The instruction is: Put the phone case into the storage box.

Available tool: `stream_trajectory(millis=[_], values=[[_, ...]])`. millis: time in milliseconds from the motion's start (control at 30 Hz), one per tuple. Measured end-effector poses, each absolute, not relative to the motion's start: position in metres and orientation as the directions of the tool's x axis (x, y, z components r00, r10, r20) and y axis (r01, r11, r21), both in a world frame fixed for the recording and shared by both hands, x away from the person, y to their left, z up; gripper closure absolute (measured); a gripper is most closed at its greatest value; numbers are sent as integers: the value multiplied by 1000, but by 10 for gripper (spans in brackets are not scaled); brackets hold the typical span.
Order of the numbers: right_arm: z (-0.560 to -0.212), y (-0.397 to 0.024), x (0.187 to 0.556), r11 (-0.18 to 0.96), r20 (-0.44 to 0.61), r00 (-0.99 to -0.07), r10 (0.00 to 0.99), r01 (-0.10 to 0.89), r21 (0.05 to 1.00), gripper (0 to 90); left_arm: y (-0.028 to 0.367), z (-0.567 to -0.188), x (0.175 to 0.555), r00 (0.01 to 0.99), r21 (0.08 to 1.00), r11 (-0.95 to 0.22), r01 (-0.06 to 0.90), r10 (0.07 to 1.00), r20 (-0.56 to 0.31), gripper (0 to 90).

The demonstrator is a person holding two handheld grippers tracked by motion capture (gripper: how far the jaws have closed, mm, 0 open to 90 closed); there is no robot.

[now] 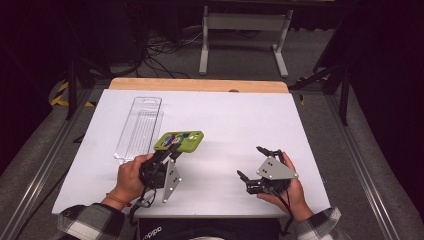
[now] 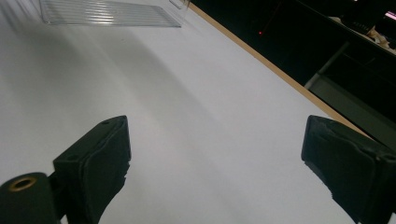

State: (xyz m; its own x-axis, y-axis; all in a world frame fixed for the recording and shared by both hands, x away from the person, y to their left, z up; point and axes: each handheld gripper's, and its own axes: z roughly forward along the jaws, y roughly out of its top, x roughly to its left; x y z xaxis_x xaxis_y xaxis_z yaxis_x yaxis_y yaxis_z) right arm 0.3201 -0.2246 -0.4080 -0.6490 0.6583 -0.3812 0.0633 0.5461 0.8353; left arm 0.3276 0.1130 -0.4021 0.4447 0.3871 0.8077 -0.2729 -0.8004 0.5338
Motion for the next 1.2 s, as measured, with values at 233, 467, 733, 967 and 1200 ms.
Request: stream_trajectory(millis=[233, 467, 733, 967, 1200], values=[[-411, -227, 321, 527, -373, -629, 683, 69, 847, 94, 124, -394, 332, 486, 621, -743, -249, 459, 744, 792], [-412, -228, 322, 523, -370, -623, 689, 74, 849, 94, 136, -388, 335, 521, 700, -677, -229, 522, 675, 792], [-413, -228, 323, 516, -370, -616, 695, 70, 854, 92, 147, -383, 339, 559, 763, -617, -195, 569, 603, 792], [-414, -226, 323, 524, -373, -624, 686, 69, 849, 92, 160, -379, 344, 598, 827, -539, -156, 615, 514, 792], [-415, -226, 323, 525, -372, -625, 686, 71, 848, 92, 174, -376, 349, 625, 881, -460, -111, 657, 422, 792]])
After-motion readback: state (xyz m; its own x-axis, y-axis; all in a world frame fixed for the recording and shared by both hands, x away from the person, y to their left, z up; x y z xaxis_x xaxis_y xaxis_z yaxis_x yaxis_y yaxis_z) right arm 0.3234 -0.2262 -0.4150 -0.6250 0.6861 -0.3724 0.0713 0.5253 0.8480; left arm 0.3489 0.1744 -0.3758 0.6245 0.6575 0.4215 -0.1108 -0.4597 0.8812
